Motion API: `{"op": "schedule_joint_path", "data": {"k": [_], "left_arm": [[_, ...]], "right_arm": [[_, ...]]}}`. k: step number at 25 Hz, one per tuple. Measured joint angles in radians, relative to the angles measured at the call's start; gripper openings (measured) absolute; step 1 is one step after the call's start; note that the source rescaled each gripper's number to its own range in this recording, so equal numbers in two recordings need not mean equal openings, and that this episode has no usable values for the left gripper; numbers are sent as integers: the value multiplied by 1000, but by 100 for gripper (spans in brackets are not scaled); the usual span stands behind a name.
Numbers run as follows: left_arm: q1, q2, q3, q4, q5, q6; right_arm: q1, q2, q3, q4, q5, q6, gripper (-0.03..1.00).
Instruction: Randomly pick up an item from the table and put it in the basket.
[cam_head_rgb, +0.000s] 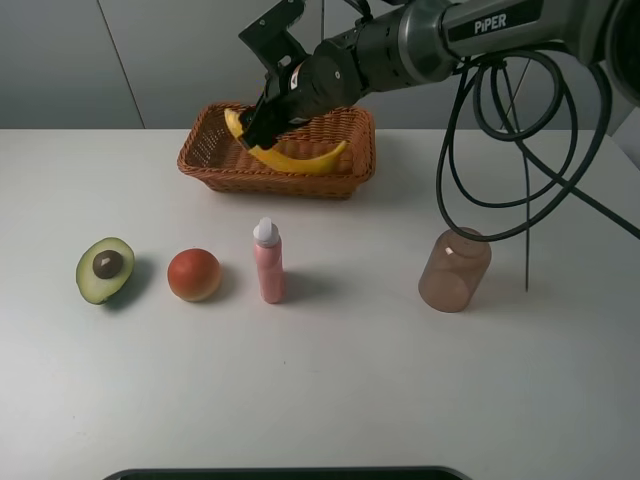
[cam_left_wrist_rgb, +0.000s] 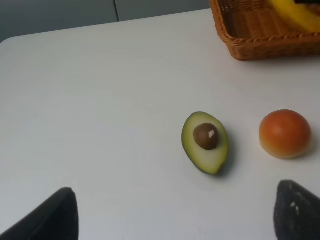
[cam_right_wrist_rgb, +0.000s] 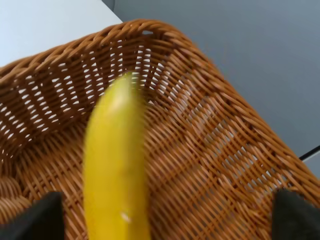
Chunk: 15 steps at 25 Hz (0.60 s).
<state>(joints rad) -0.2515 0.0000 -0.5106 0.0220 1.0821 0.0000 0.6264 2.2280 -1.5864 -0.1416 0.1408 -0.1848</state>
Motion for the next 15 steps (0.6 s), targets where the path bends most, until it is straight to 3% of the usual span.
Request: {"op": "schedule_joint_path", "data": {"k": [1, 3, 15], "left_arm": [[0, 0, 0, 0, 0, 0], [0, 0, 0, 0, 0, 0], [0, 0, 0, 0, 0, 0]], "right_arm": [[0, 0, 0, 1, -2, 0, 92], [0, 0, 0, 1, -2, 0, 98], [0, -22, 0, 1, 11, -2, 99]]}}
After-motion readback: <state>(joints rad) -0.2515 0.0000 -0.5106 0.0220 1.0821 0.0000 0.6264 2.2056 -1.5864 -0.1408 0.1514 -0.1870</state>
